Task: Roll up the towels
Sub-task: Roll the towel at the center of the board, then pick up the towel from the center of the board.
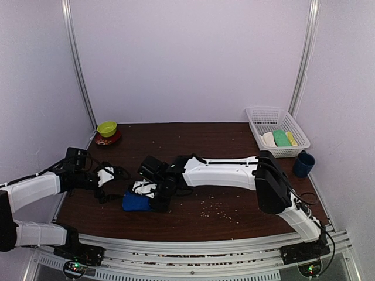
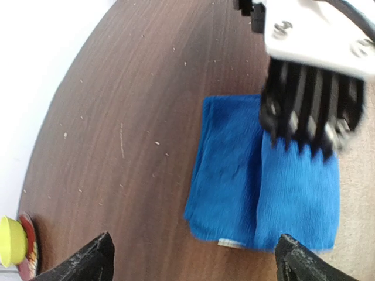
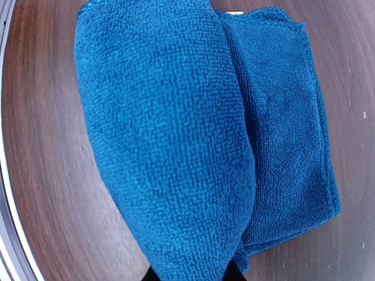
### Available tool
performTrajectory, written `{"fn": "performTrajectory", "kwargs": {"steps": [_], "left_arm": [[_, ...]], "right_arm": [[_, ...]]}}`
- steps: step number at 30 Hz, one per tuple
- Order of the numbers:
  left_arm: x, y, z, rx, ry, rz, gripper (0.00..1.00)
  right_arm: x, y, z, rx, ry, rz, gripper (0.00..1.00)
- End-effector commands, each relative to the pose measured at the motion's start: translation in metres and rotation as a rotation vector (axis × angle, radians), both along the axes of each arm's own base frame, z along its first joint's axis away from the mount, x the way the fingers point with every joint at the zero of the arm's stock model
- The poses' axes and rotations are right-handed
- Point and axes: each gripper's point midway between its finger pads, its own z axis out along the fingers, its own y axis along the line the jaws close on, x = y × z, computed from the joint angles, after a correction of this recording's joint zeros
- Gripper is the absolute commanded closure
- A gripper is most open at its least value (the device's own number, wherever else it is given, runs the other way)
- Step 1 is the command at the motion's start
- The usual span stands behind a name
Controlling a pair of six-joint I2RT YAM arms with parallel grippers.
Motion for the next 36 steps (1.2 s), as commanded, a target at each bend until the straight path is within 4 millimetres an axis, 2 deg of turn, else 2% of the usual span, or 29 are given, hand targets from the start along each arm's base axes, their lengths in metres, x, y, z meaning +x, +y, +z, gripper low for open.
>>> {"fn": "performTrajectory", "kwargs": {"steps": [1, 4, 8, 12, 15, 19, 24, 29, 36], "left_arm": [[0.007, -0.007, 0.023, -0.003, -0.089, -0.077, 0.02], [-0.008, -0.011, 0.026, -0.006, -0.089, -0.146, 0.02], [-0.026, -0.013, 0.018, 0.007, -0.065, -0.212, 0.02], [-0.034, -0.01, 0.003, 0.033, -0.042, -0.217, 0.02], [-0.042, -0.012, -0.001, 0.028, -0.045, -0.233, 0.03], [-0.05, -0.02, -0.003, 0.036, -0.064, -0.269, 0.07], [-0.056, -0.033, -0.016, 0.102, -0.132, -0.286, 0.15], [-0.052, -0.043, -0.018, 0.122, -0.208, -0.278, 0.26], [-0.045, -0.055, -0.009, 0.105, -0.273, -0.266, 0.24]], "right_arm": [[-0.002, -0.065, -0.031, -0.208, 0.072, -0.11, 0.9], [-0.012, -0.058, -0.022, -0.164, 0.099, -0.086, 0.9], [-0.024, -0.042, -0.019, -0.145, 0.168, -0.053, 0.89], [-0.035, -0.028, -0.029, -0.12, 0.25, -0.022, 0.88], [-0.037, -0.023, -0.037, -0.107, 0.289, -0.016, 0.87], [-0.029, -0.02, -0.044, -0.088, 0.322, -0.043, 0.86], [-0.015, -0.017, -0.042, -0.035, 0.366, -0.075, 0.86], [-0.007, -0.015, -0.042, -0.018, 0.387, -0.092, 0.86], [-0.002, -0.014, -0.047, -0.015, 0.409, -0.1, 0.86]]}}
